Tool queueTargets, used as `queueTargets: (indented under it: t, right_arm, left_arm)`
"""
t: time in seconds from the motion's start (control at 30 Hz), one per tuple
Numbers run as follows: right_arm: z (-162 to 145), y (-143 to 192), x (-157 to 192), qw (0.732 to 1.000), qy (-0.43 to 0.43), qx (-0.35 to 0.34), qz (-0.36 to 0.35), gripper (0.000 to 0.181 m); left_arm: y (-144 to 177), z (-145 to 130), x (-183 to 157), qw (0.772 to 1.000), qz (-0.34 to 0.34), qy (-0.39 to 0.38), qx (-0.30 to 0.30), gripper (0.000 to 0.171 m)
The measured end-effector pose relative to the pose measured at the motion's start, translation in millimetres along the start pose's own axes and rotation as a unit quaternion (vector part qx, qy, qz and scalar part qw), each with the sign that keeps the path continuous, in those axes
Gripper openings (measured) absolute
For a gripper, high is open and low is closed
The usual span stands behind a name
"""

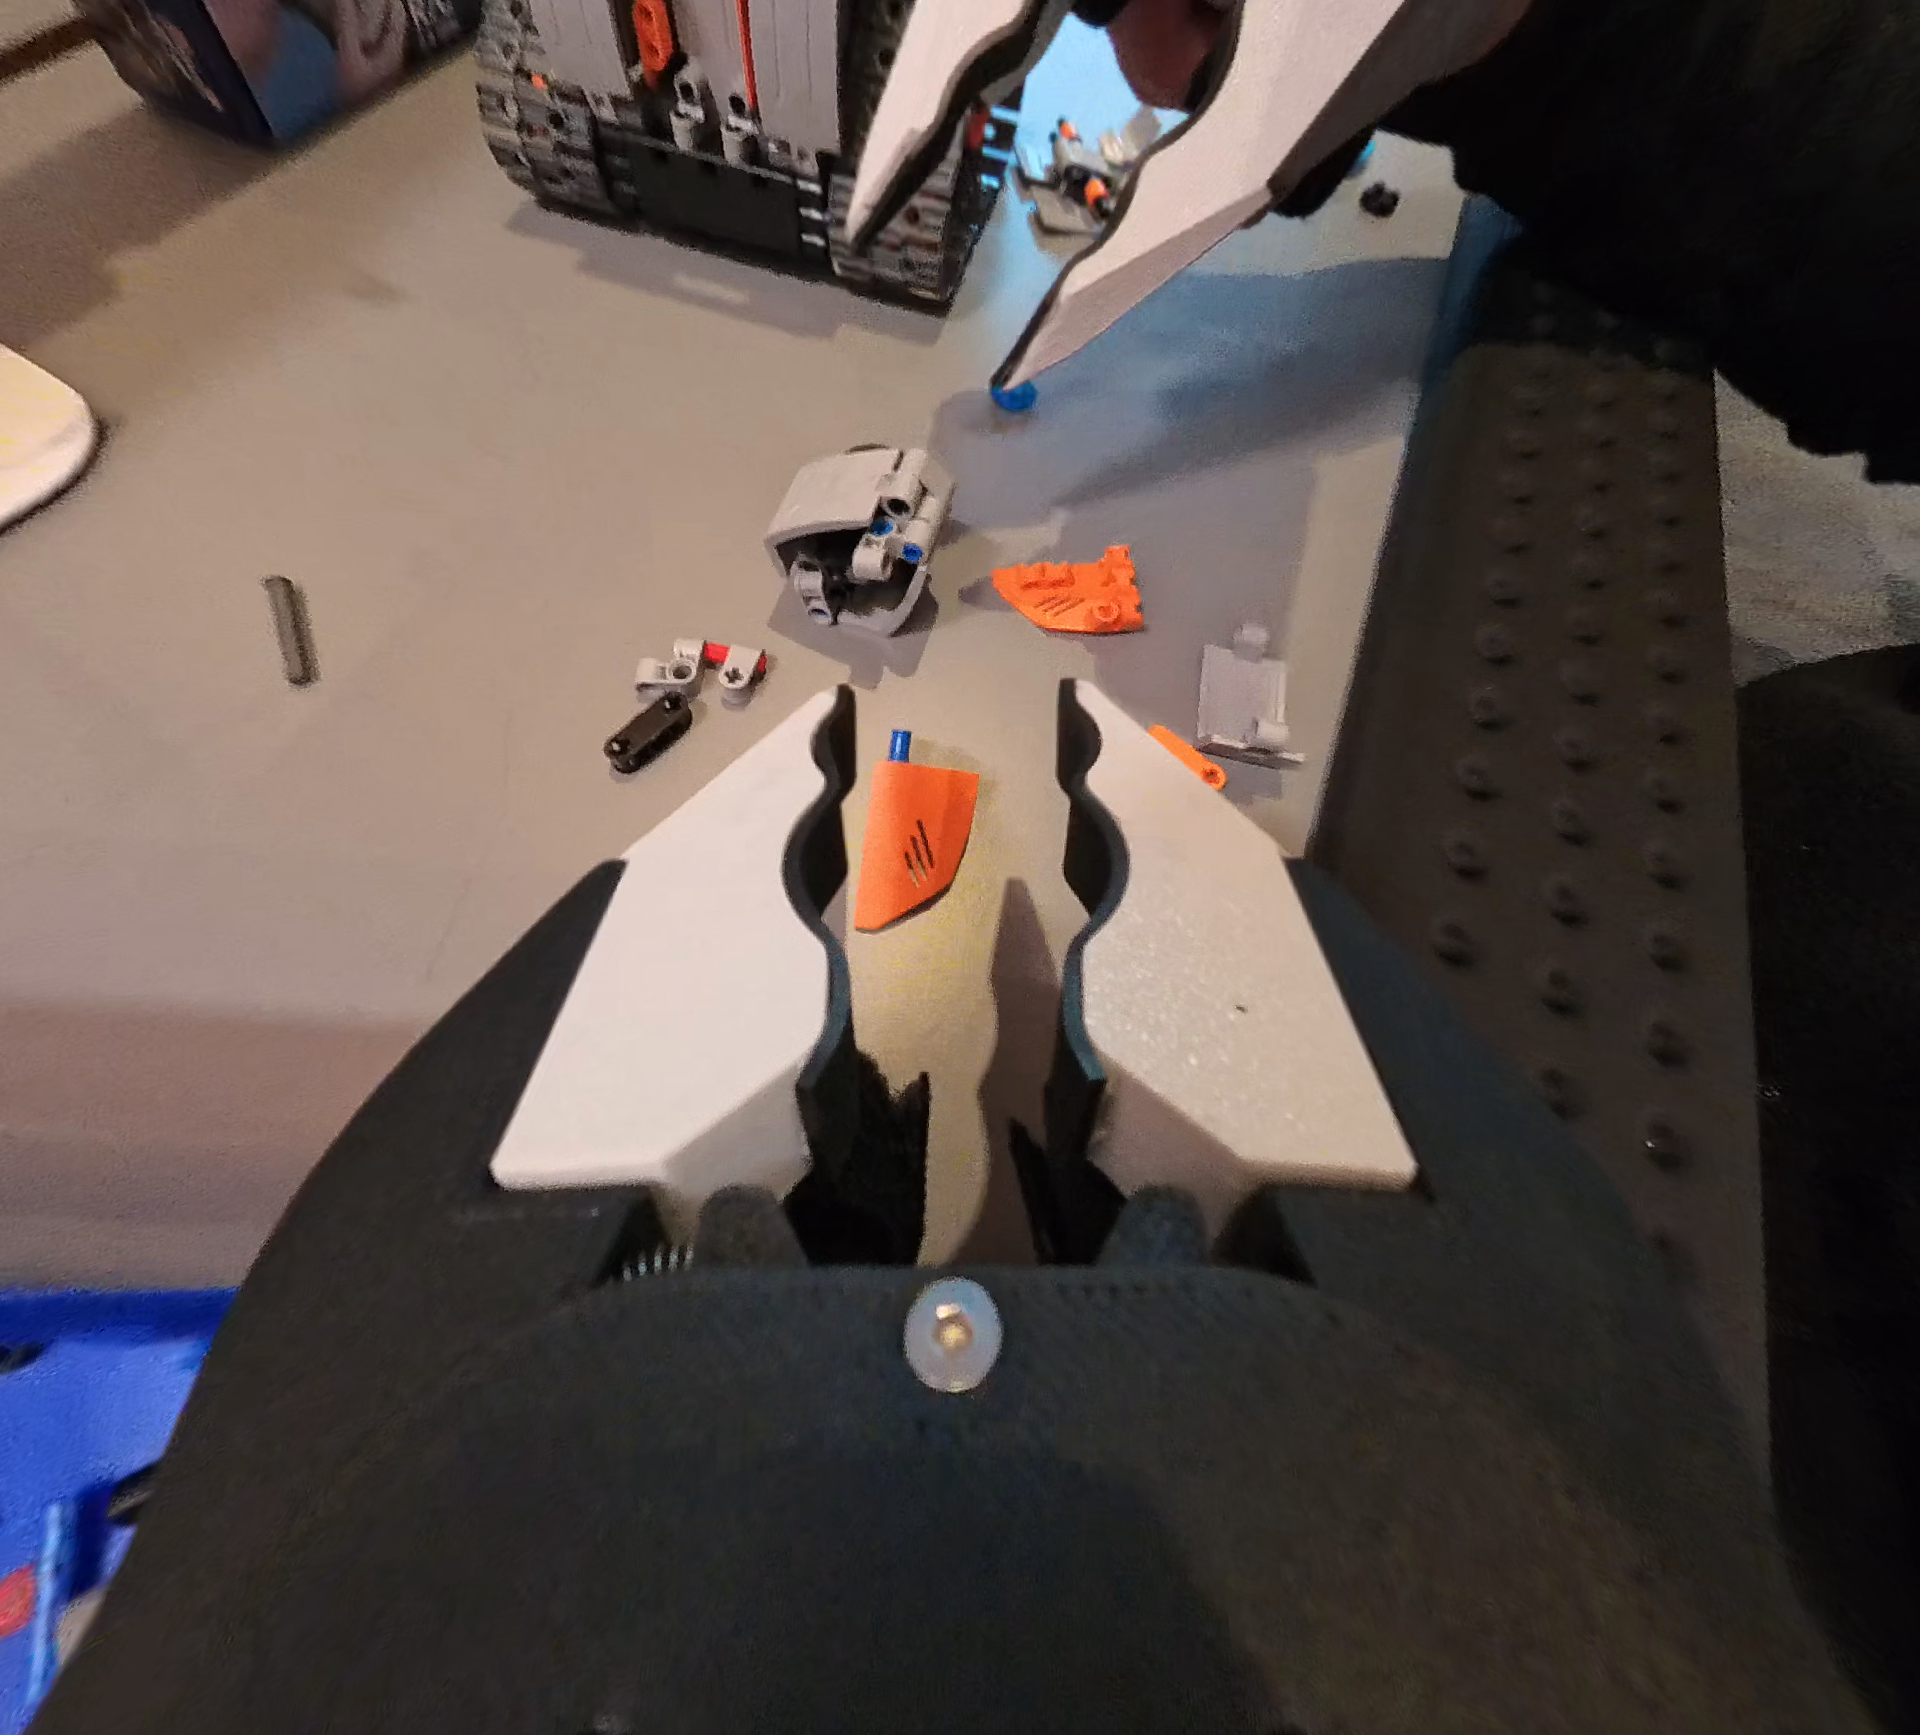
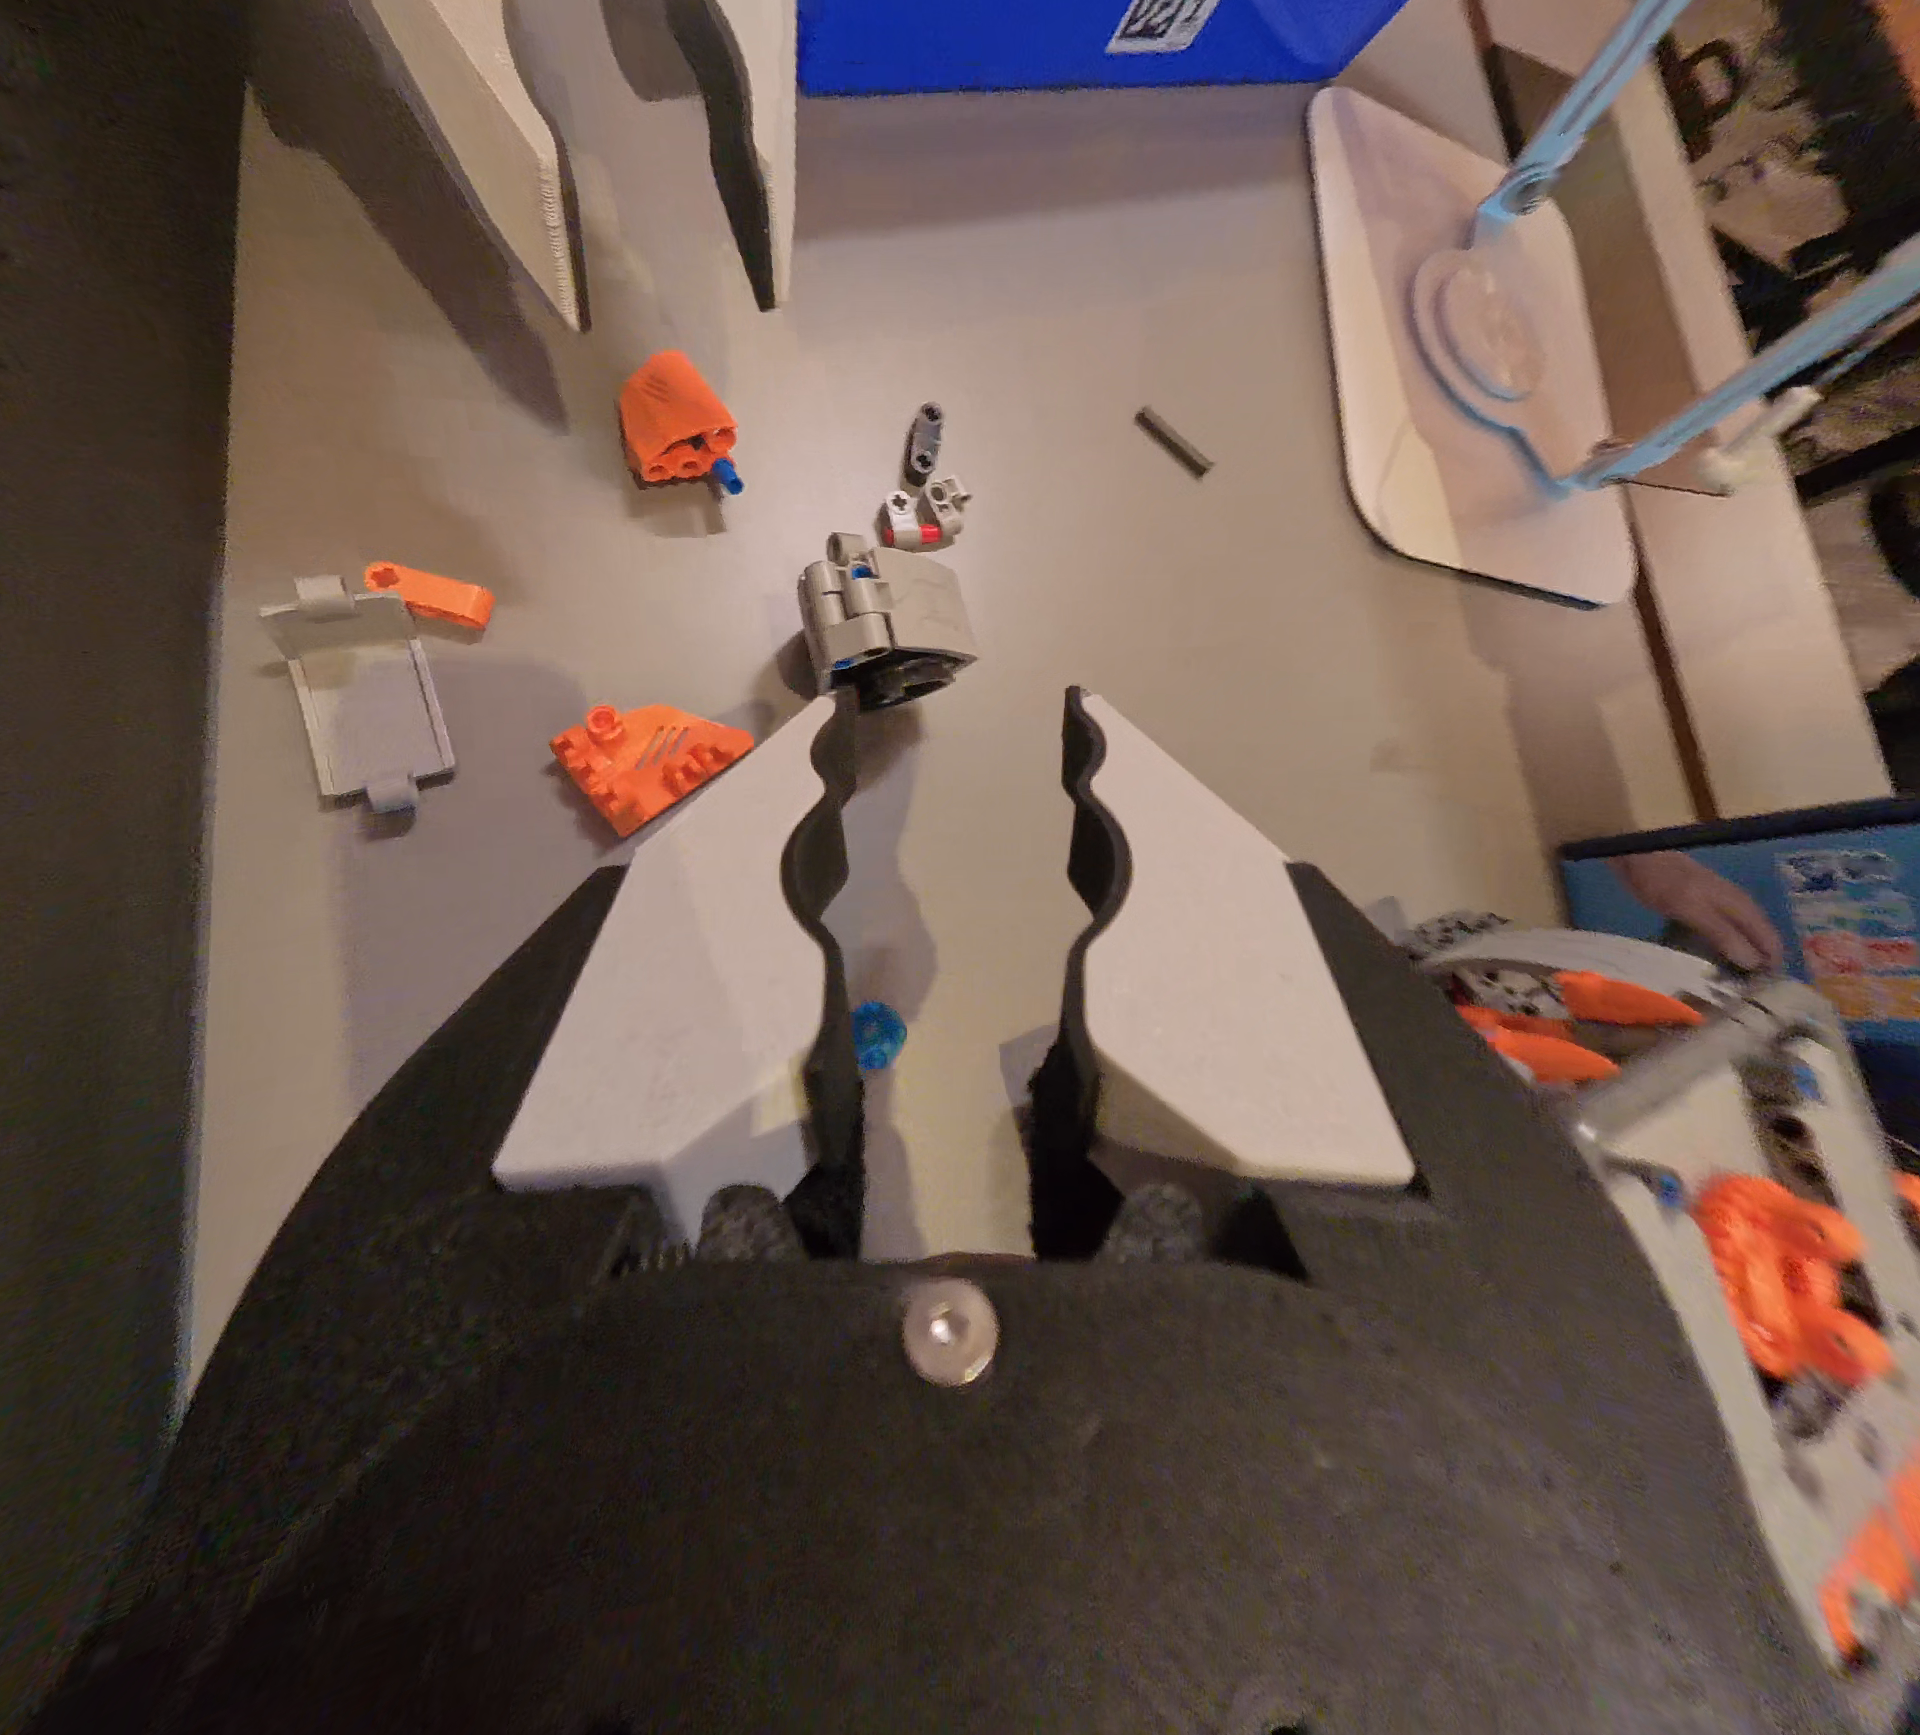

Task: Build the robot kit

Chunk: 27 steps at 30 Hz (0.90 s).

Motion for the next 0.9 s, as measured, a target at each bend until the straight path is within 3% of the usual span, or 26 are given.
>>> queueTargets:
  t: [0.2, 0.5, 0.7, 0.9]
  right_arm:
    - [9.5, 36.7, -10.7, 0.998, -0.030, -0.053, -0.035, 0.033]
    - [-12.2, 65.3, 2.3, 0.994, -0.076, -0.048, -0.054, 0.027]
    - [-28.2, 75.4, 7.4, 0.990, -0.106, -0.064, -0.064, 0.025]
    - [-32.3, 76.7, 1.9, 0.986, -0.126, -0.083, -0.070, 0.025]
  left_arm:
    - [20.1, 19.7, 10.0, 0.997, 0.038, -0.019, -0.057, 0.030]
    - [35.4, 11.1, 2.6, 0.993, 0.076, -0.094, -0.002, 0.030]
    - [83.5, 10.1, 4.3, 0.986, 0.121, -0.110, -0.017, 0.030]
    - [146.1, 5.7, 26.8, 0.969, 0.218, -0.119, -0.002, 0.029]
Point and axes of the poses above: each gripper's, where its closed fingertips meet, y back along the fingers, z out of its top, x = y × z across the jaws, the point moved 1 cm from there along y, back along the fingers, and after that the axes turned 10 degrees about -y, right-handed, at the moved point
